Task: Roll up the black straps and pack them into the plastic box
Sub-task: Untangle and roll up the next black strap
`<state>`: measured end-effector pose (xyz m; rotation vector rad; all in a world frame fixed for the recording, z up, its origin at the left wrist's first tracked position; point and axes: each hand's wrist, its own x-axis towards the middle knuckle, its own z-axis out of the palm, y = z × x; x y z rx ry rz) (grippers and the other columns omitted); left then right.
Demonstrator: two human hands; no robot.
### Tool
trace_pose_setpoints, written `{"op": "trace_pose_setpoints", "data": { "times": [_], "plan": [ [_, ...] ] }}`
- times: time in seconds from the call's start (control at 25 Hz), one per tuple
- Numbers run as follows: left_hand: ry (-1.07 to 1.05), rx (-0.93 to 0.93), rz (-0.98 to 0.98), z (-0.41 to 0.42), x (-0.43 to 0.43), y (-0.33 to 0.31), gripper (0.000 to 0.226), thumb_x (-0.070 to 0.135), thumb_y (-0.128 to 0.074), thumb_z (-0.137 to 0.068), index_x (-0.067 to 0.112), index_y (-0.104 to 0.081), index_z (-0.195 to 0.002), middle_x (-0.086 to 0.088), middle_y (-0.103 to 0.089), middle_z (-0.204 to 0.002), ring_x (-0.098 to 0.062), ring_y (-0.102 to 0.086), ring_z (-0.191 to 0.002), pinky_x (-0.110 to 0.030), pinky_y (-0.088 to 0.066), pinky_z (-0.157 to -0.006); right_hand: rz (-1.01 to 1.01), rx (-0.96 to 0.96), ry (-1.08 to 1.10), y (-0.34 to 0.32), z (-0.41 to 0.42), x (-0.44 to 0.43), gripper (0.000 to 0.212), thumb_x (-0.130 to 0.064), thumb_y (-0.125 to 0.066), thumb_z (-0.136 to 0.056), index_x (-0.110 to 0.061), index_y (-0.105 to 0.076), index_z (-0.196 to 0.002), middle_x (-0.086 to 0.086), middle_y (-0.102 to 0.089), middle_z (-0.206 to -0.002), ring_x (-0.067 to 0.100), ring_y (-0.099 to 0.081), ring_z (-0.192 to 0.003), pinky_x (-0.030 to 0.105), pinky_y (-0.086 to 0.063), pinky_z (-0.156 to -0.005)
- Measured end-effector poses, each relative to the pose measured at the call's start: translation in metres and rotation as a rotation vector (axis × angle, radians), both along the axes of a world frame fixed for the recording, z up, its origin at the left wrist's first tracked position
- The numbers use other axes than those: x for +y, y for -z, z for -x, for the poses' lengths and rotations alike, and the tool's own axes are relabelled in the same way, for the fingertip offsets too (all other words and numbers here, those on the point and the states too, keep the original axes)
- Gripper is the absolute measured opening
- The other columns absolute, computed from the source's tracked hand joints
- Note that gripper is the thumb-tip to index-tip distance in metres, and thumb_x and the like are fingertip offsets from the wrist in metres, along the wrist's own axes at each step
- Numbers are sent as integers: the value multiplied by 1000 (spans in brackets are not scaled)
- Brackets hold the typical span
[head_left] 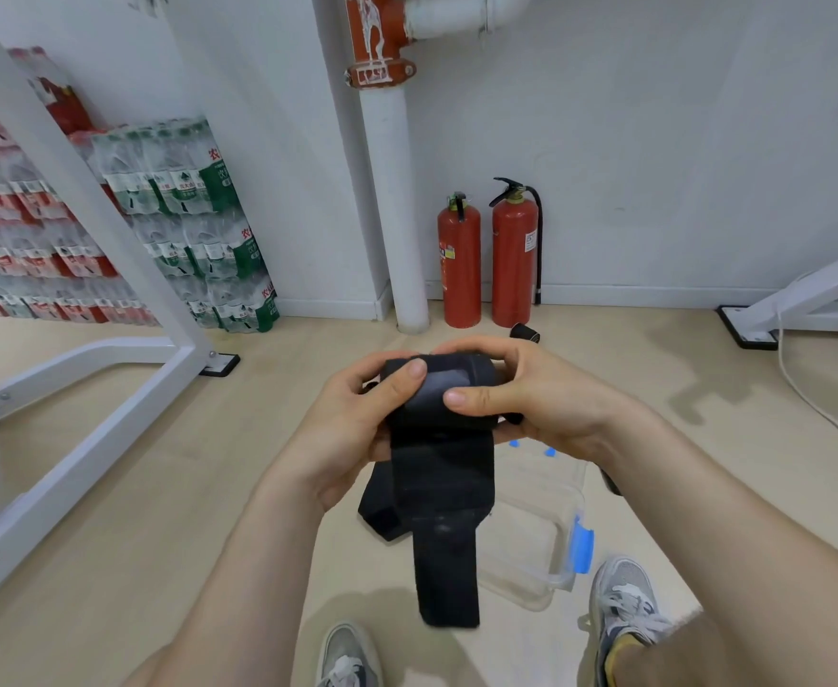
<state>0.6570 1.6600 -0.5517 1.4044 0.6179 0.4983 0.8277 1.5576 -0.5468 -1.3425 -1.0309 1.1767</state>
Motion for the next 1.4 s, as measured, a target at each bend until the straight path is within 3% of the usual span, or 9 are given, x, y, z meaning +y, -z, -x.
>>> {"op": "trace_pose_setpoints", "data": {
  "times": [0.12,0.28,0.4,0.56,0.8,0.96,1.08,1.28,1.4],
  "plan": [
    [-50,-61,-16,-1,2,4,43,36,-80,-77,17,-70,-114,-11,-72,-102,-23,-72,-88,-37,-59,-66,64,51,-92,-7,-5,-5,44,-45,-71,-77,-29,-68,-118,8,-71,-115,28,-69,-106,44,-60,-81],
    [16,-50,-49,2,2,8,43,31,-73,-77,17,-69,-117,-16,-69,-114,-30,-70,-99,-41,-58,-71,263,-48,-201,-15,-12,-13,47,-58,-56,-73,-25,-71,-102,1,-73,-84,25,-65,-80,31,-59,-65],
    [-20,-61,-30,1,-2,5,49,37,-81,-73,22,-68,-117,-14,-70,-112,-31,-71,-98,-44,-58,-73,275,-44,-142,-14,-8,-10,45,-54,-64,-71,-20,-68,-100,-1,-64,-74,15,-57,-66,18,-47,-49],
    [-170,-52,77,-8,-6,8,70,43,-81,-59,22,-55,-120,-8,-74,-101,-20,-73,-81,-36,-58,-68,200,79,103,-11,-6,-4,23,-44,-70,-80,-22,-69,-87,-1,-60,-70,10,-59,-57,15,-40,-43],
    [-99,133,103,-10,-14,15,20,20,-71,-89,7,-67,-103,-13,-76,-90,-25,-73,-77,-35,-59,-71,157,265,263,-12,-7,-1,11,-34,-69,-88,-24,-73,-85,-3,-67,-75,13,-64,-70,15,-42,-41],
    [-232,94,58,-18,-22,19,16,18,-65,-94,3,-68,-101,-8,-76,-81,-21,-72,-69,-28,-53,-58,96,322,243,-5,-7,2,37,-19,-76,-76,-13,-70,-112,1,-64,-81,12,-59,-65,14,-37,-40],
    [-319,132,-31,-20,-31,18,8,17,-67,-94,9,-66,-98,-10,-76,-84,-23,-73,-73,-32,-56,-60,55,319,392,2,-7,6,27,-7,-72,-84,-13,-69,-111,2,-64,-81,9,-56,-57,15,-32,-38],
    [-405,122,-208,-13,-41,15,28,28,-75,-86,40,-51,-92,-10,-74,-87,-29,-73,-71,-48,-59,-66,-100,-66,448,4,6,6,41,-4,-72,-86,-21,-61,-122,-3,-64,-89,3,-59,-63,13,-38,-41],
    [-286,-11,-187,0,-35,7,16,18,-71,-90,33,-63,-91,-14,-74,-90,-26,-71,-79,-42,-54,-73,-199,-218,356,4,16,6,45,-3,-71,-87,-23,-56,-124,-3,-65,-97,-2,-63,-76,10,-46,-55]
  ]
}}
